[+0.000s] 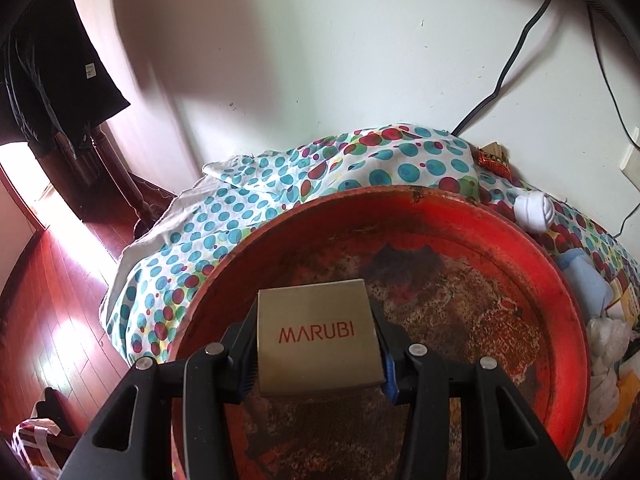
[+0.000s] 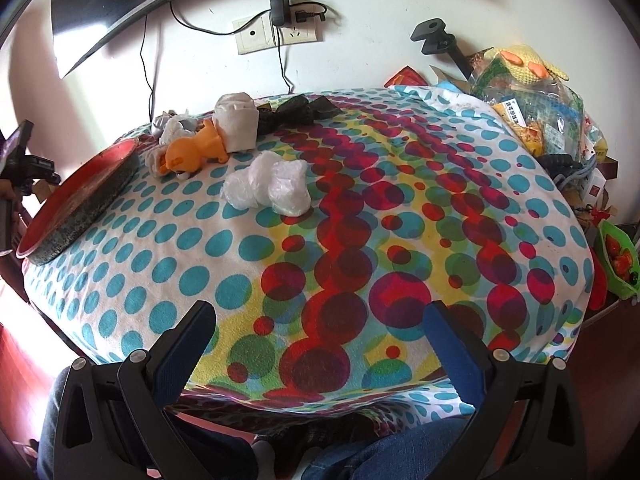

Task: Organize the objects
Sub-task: 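Carry the box over the red tray and release it with the left gripper, then grasp the clear plastic bag with the right gripper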

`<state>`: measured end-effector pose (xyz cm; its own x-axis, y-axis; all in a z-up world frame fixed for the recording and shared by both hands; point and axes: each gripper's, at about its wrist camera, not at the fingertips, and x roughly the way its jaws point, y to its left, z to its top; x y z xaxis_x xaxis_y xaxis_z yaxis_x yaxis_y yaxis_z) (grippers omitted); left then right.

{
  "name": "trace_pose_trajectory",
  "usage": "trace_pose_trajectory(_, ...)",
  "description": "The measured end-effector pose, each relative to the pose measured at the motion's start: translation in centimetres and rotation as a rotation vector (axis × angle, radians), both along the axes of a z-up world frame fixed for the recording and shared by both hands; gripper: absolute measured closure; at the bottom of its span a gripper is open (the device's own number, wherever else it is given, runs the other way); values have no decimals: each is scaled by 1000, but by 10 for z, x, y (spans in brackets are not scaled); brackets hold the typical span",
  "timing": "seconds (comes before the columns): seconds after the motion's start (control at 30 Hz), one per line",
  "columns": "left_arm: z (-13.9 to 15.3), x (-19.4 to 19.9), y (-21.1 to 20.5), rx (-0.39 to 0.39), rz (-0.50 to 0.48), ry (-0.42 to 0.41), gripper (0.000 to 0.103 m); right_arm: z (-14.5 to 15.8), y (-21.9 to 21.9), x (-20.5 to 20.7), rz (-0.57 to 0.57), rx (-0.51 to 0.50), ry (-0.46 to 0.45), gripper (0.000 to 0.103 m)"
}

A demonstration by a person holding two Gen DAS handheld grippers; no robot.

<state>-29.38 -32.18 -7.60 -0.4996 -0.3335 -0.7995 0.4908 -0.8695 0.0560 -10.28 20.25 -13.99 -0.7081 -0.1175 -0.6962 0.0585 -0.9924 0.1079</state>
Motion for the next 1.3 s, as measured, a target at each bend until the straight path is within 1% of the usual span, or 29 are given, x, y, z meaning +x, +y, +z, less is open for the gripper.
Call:
trace_pose_trajectory(0.17,-8,-18,-8,-3,9,-27,55,3,-2,-1,3,28,24,0)
trace_pose_trajectory(0.23,-12,-24,-12,9,16,-33,55,1,-3,-1,7,32,23,0)
trace_pose_trajectory(0.37,-19,-35,-18,4,17,-50,55,-5,-2,-4,6,41,5,0)
trace_pose_trajectory(0.47,-26,-42,-24,23,29,-65,55,-5,-2,-4,5,49,10,0)
trace_pose_trajectory(0.6,-32,-48,-26,19,30,-71,55,-6,-2,-5,10,51,15,0)
trace_pose_trajectory(0.7,-38,-51,-28,32,24,-78,54,-7,-4,-6,11,66,11,0)
trace_pose_trajectory(0.8,-40,-54,-28,16,21,-86,54,-7,-6,-7,12,72,11,0)
trace_pose_trajectory(0.83,-40,-54,-28,2,22,-89,49,-7,-6,-7,13,73,9,0)
trace_pose_trajectory(0.87,-38,-53,-28,-6,19,-78,47,-7,-7,-6,14,75,9,0)
trace_pose_trajectory(0.93,-26,-46,-28,-12,10,-17,47,-6,-9,-6,17,82,9,0)
trace_pose_trajectory(1.0,-9,-37,-30,5,3,53,47,-2,-11,-5,19,94,18,0)
trace_pose_trajectory(1.07,15,-21,-29,26,1,138,47,0,-12,-4,22,100,26,0)
trace_pose_trajectory(1.13,45,5,-19,20,-23,235,47,3,-14,-5,27,112,28,0)
trace_pose_trajectory(1.17,59,23,-11,19,-54,284,46,3,-15,-6,32,114,28,0)
trace_pose_trajectory(1.23,77,59,11,5,-117,348,44,4,-18,-7,48,124,31,0)
trace_pose_trajectory(1.3,85,99,40,0,-183,386,44,2,-21,-13,71,117,27,0)
